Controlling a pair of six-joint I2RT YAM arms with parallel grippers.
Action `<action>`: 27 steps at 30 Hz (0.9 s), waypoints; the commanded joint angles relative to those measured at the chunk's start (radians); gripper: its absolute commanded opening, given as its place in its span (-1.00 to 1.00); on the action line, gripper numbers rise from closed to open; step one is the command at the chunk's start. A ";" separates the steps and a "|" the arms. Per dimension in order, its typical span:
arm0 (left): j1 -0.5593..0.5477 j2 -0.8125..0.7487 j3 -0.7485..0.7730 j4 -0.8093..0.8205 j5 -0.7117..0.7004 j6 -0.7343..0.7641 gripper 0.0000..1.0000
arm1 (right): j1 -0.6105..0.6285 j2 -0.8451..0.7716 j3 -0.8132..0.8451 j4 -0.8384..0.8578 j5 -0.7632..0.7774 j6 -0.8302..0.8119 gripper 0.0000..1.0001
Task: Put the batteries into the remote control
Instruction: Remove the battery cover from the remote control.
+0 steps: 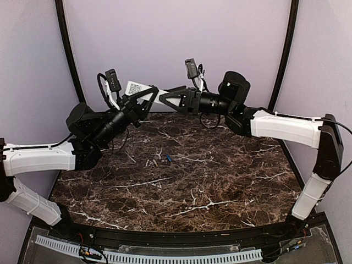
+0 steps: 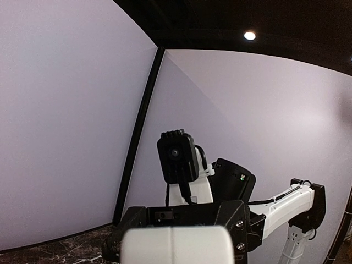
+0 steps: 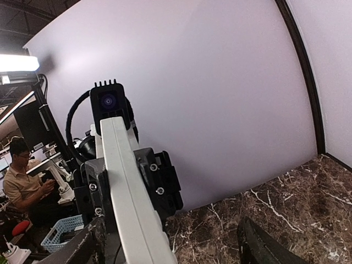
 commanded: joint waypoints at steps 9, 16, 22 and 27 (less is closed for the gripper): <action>-0.002 -0.014 -0.027 0.060 0.001 -0.033 -1.00 | 0.026 0.042 0.032 0.106 -0.033 0.053 -0.70; -0.002 -0.042 -0.042 0.041 -0.018 -0.031 -1.00 | 0.005 -0.010 -0.005 0.017 -0.087 -0.046 -0.81; -0.001 -0.056 -0.042 0.017 -0.014 -0.020 -1.00 | -0.028 -0.058 0.007 -0.162 -0.099 -0.180 -0.55; -0.003 -0.039 -0.049 0.057 -0.018 -0.050 -1.00 | -0.026 -0.052 0.038 -0.176 -0.094 -0.176 -0.35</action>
